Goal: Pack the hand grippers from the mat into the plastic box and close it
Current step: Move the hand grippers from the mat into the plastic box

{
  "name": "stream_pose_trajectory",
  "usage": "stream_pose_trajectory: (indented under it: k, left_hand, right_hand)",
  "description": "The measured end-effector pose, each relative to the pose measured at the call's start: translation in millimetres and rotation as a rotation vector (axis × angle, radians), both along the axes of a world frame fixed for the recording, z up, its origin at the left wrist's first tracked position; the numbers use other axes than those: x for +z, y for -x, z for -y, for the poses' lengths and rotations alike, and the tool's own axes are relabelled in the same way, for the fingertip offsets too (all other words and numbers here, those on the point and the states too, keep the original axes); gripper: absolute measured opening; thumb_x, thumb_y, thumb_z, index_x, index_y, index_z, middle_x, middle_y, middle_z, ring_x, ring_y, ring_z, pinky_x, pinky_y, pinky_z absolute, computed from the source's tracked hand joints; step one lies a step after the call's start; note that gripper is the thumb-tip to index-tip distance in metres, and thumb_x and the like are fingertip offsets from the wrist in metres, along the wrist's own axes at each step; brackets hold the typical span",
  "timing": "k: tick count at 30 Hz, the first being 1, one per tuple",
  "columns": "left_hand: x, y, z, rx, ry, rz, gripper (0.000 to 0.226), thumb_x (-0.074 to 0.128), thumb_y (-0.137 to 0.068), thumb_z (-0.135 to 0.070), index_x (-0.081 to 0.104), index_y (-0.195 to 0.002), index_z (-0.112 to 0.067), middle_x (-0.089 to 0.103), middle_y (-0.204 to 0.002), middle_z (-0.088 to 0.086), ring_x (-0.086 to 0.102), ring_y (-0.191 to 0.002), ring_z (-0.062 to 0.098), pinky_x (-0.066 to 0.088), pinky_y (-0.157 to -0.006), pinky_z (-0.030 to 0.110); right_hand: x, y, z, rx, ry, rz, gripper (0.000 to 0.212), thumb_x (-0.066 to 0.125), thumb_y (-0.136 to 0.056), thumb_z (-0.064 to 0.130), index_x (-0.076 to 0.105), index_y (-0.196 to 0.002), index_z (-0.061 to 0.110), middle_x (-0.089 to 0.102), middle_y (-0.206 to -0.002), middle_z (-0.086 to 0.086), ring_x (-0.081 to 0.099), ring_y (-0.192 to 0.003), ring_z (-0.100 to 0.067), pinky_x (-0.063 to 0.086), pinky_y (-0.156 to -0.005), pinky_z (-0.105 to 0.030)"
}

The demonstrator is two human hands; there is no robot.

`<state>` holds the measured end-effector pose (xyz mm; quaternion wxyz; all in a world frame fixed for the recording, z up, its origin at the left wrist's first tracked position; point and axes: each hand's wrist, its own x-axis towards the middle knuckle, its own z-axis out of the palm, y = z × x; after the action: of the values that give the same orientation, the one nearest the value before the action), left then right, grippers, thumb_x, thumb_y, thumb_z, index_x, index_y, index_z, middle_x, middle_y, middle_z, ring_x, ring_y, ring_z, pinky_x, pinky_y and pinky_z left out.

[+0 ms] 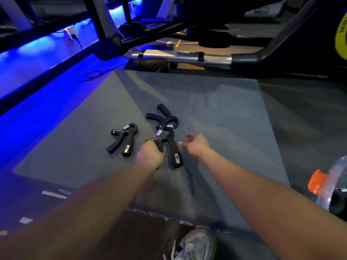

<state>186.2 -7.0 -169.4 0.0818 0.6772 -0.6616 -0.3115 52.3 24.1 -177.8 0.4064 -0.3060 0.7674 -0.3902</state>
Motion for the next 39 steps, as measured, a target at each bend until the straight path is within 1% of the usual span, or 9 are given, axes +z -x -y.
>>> stream_pose_trajectory:
  k: [3,6,12,16,19,24,29,35,39]
  left_hand:
    - [20.0,30.7,-6.1,-0.029,0.05,-0.089,0.028,0.074,-0.074,-0.03,0.065,-0.095,-0.014,0.069,-0.106,0.008,0.065,-0.103,0.028,0.049,-0.084,0.033]
    - [33.4,64.7,-18.7,-0.068,0.07,-0.168,0.025,0.075,-0.073,-0.03,0.066,-0.092,-0.017,0.071,-0.105,0.004,0.066,-0.102,0.026,0.049,-0.086,0.032]
    - [53.9,140.6,-65.0,-0.161,0.101,-0.25,0.028,0.076,-0.072,-0.032,0.065,-0.095,-0.02,0.07,-0.104,-0.001,0.065,-0.102,0.022,0.046,-0.084,0.027]
    - [56.0,194.4,-107.0,-0.265,0.067,-0.321,0.026,0.079,-0.069,-0.03,0.058,-0.082,-0.023,0.067,-0.095,-0.002,0.065,-0.098,0.022,0.048,-0.086,0.03]
    - [55.1,230.7,-143.7,-0.377,0.062,-0.314,0.03,0.079,-0.069,-0.033,0.051,-0.073,-0.023,0.062,-0.086,-0.005,0.064,-0.093,0.023,0.047,-0.08,0.03]
    - [43.7,286.8,-200.4,-0.506,0.018,-0.338,0.037,0.078,-0.071,-0.035,0.061,-0.102,-0.023,0.068,-0.105,-0.005,0.063,-0.101,0.02,0.045,-0.084,0.029]
    - [25.8,326.9,-254.2,-0.684,-0.06,-0.416,0.042,0.074,-0.078,-0.019,0.059,-0.117,-0.012,0.066,-0.114,0.002,0.063,-0.104,0.021,0.048,-0.094,0.031]
    - [4.5,339.0,-268.0,-0.872,0.186,-0.185,0.037,0.049,-0.093,-0.017,0.05,-0.131,-0.017,0.045,-0.134,0.006,0.041,-0.126,0.024,0.039,-0.102,0.036]
    - [-3.2,341.1,-257.3,-0.913,0.219,-0.082,0.04,0.048,-0.092,-0.009,0.048,-0.131,-0.015,0.04,-0.137,0.005,0.037,-0.127,0.025,0.037,-0.1,0.032]
  right_hand:
    - [20.5,15.9,-13.4,-0.069,0.064,0.0,0.047,0.063,-0.088,0.018,0.049,-0.129,0.001,0.059,-0.098,-0.009,0.051,-0.09,-0.016,0.043,-0.089,-0.028]
    - [41.2,39.0,-32.7,-0.107,0.115,-0.015,0.048,0.063,-0.088,0.021,0.05,-0.129,0.001,0.061,-0.112,-0.014,0.053,-0.09,-0.017,0.046,-0.096,-0.034]
    - [67.4,108.2,-93.8,-0.219,0.148,-0.054,0.051,0.07,-0.082,0.011,0.05,-0.129,0.001,0.055,-0.093,-0.004,0.053,-0.092,-0.017,0.045,-0.098,-0.035]
    - [76.2,152.8,-149.9,-0.293,0.124,-0.108,0.051,0.073,-0.077,0.002,0.055,-0.124,-0.001,0.063,-0.113,-0.014,0.054,-0.09,-0.016,0.047,-0.092,-0.032]
    - [72.3,184.4,-190.3,-0.348,0.047,-0.224,0.04,0.078,-0.072,0.007,0.066,-0.109,0.003,0.07,-0.104,-0.01,0.06,-0.085,-0.018,0.051,-0.09,-0.035]
    - [60.4,234.2,-251.6,-0.496,-0.056,-0.282,0.02,0.073,-0.068,0.005,0.068,-0.087,0.003,0.063,-0.074,-0.005,0.055,-0.069,-0.019,0.049,-0.067,-0.032]
    - [47.2,272.6,-306.6,-0.633,-0.135,-0.273,0.02,0.074,-0.068,0.008,0.07,-0.087,0.01,0.074,-0.086,-0.008,0.069,-0.084,-0.026,0.056,-0.083,-0.037]
    - [14.6,281.3,-352.0,-0.823,-0.202,-0.155,0.011,0.069,-0.066,0.009,0.068,-0.076,0.01,0.071,-0.08,-0.008,0.07,-0.081,-0.029,0.058,-0.075,-0.035]
    - [-6.4,277.1,-368.8,-0.913,-0.213,-0.046,0.023,0.07,-0.075,0.008,0.068,-0.098,0.013,0.067,-0.09,-0.01,0.062,-0.07,-0.022,0.045,-0.06,-0.024]
